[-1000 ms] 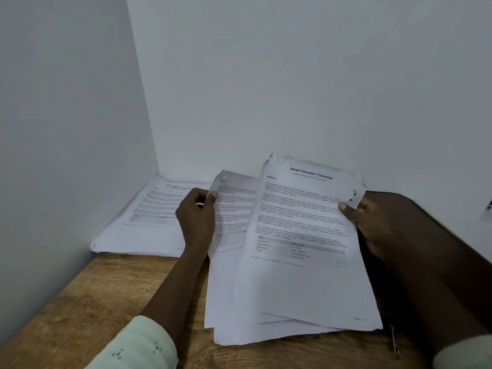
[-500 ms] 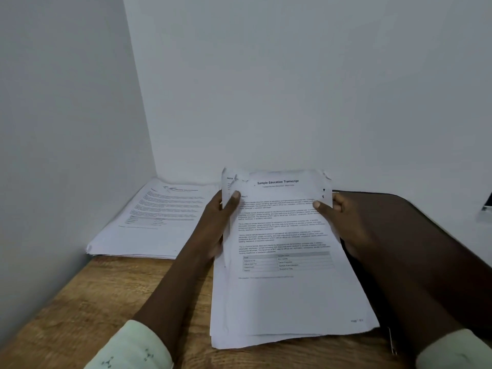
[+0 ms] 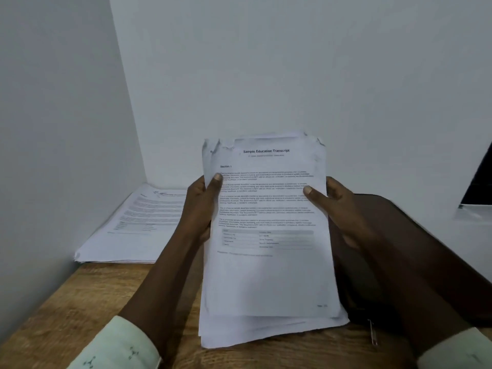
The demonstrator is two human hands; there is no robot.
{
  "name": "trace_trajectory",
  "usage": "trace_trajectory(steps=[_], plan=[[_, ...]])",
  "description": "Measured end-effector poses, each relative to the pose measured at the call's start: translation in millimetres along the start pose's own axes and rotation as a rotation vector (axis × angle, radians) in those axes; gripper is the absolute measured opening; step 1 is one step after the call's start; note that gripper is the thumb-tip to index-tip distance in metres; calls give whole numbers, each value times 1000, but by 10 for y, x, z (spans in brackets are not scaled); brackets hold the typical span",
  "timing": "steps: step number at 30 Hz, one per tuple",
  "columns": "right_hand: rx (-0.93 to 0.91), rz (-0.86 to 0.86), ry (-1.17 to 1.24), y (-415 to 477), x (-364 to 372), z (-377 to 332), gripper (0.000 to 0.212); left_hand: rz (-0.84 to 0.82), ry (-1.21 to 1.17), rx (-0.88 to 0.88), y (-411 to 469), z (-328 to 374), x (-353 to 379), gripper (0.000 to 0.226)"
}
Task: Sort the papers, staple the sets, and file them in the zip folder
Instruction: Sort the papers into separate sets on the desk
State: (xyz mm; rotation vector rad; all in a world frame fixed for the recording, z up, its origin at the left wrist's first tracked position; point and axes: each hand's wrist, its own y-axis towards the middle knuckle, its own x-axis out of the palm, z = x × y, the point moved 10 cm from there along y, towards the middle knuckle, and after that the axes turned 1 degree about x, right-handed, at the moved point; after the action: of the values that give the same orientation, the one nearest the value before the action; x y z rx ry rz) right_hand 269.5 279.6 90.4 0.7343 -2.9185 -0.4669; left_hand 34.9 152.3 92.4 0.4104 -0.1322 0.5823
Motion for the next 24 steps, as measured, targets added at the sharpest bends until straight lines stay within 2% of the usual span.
trace_trajectory(steps=[2,3,7,10,12,15,17,24], plan=[[-32,45,-86,7,-153,-156,12,6,12,47,32,163,116,33],[-47,124,-149,70,-356,-190,7,17,20,55,68,225,158,35],[47,389,-399,127,-1336,-186,30,49,236,6,258,194,60,32],[150,472,-686,-22,-1939,-119,38,91,463,-73,284,14,-264,29],[187,504,-789,-159,-2175,-55,36,90,565,-105,300,-51,-526,34],[260,486,-854,-197,-2345,162,22,-9,538,-159,323,-110,-662,50],[261,476,-839,-162,-2372,289,31,-26,493,-231,311,-178,-688,58],[256,514,-796,-174,-2443,370,38,-63,528,-318,281,-418,-373,42]])
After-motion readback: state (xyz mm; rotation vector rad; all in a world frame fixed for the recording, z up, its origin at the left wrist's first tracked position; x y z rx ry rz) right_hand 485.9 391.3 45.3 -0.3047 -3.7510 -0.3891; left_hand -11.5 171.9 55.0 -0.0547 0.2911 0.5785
